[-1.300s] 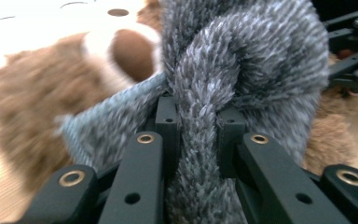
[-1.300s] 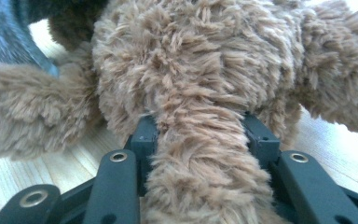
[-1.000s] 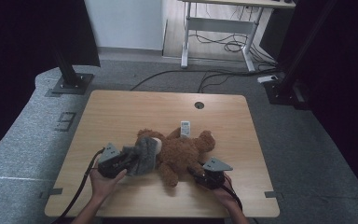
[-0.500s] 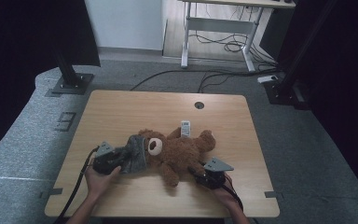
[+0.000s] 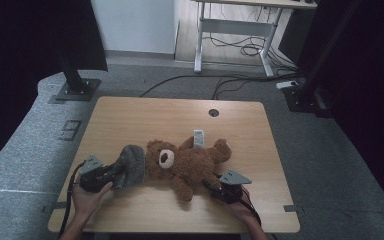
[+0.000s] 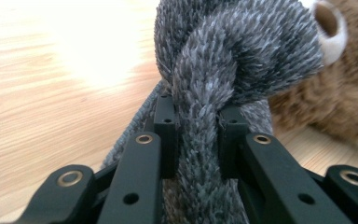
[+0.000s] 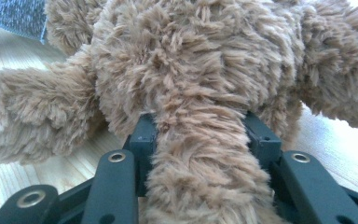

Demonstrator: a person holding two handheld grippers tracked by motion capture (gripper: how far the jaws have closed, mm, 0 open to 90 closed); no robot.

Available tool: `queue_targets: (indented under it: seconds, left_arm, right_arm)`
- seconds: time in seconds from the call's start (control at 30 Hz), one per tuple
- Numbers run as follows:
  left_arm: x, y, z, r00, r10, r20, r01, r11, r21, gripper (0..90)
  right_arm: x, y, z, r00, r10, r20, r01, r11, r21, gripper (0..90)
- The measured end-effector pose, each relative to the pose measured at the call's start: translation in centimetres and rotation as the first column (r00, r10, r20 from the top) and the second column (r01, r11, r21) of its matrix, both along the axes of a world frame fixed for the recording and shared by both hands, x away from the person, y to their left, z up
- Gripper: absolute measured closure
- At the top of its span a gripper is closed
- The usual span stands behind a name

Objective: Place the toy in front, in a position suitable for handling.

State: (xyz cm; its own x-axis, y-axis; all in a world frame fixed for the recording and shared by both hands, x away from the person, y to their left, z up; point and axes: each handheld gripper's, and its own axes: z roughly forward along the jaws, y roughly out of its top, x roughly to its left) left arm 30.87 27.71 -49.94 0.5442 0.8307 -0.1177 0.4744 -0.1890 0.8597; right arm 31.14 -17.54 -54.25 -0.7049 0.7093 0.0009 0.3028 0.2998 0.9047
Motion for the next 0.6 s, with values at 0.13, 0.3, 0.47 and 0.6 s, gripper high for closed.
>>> queue_targets:
  seconds: [0.13, 0.3, 0.47, 0.6]
  left_arm:
    - [0.0, 1.5, -0.9, 0.9978, 0.034, -0.057, -0.033, 0.999, 0.032, 73.9]
    - [-0.6, 3.3, -2.0, 0.9904, 0.075, -0.117, -0.066, 0.9949, 0.076, 73.0]
    - [-1.3, 4.8, -3.0, 0.9795, 0.145, -0.14, -0.13, 0.9856, 0.108, 69.5]
    - [-1.5, 4.7, -3.3, 0.975, 0.173, -0.139, -0.154, 0.979, 0.133, 54.5]
  right_arm:
    - [0.1, 0.0, 0.0, 1.0, 0.0, -0.001, 0.0, 1.0, 0.003, 55.8]
    - [0.2, -0.1, 0.0, 1.0, -0.002, -0.001, 0.002, 1.0, 0.005, 55.4]
    - [0.3, -0.1, 0.0, 1.0, -0.003, -0.003, 0.003, 1.0, 0.008, 55.2]
    - [0.4, -0.1, 0.0, 1.0, -0.005, -0.004, 0.005, 1.0, 0.016, 55.1]
